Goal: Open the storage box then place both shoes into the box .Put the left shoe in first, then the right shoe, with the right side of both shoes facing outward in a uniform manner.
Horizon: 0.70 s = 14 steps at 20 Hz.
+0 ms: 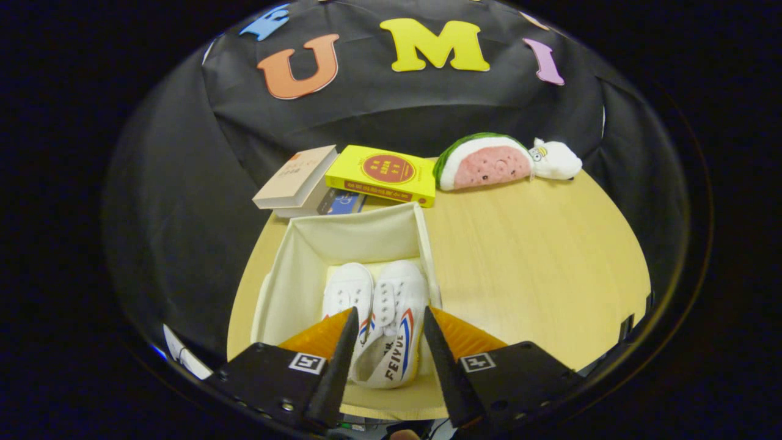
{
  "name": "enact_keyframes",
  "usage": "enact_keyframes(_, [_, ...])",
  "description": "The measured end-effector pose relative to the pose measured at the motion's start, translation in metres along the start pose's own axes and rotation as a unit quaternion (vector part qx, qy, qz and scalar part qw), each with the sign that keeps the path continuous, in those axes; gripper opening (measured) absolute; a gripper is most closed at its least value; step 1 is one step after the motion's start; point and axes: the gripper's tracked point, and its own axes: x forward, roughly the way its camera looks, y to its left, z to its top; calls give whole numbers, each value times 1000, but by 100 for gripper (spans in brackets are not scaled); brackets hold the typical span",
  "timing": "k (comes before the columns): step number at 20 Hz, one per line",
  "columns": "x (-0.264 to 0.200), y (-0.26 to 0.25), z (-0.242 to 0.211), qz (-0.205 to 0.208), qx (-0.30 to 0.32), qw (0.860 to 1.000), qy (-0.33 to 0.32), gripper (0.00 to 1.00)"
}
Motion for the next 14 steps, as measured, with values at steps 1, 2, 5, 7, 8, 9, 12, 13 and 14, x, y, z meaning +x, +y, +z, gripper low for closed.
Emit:
enact_keyframes(1, [-4,-4,2,0,-1,1000,-8,75])
enact_keyframes(2, [-11,-9,5,-3,-3,1000,-17,84])
enact_keyframes(5, [-32,-25,15,-12,-11,999,-51,94])
enact_keyframes(7, [-52,-39,26,-20,-17,997,-79,96])
enact_keyframes(8, [-63,-47,34,-25,-22,995,-95,96])
enact_keyframes(9, [-74,-55,39,-31,-25,993,-110,96])
enact_keyframes(12, [-108,-78,58,-44,-35,986,-156,97])
enact_keyframes(13, [-120,-85,64,-50,-40,983,-174,97])
enact_keyframes(14, [-132,-92,70,-55,-45,979,-191,97])
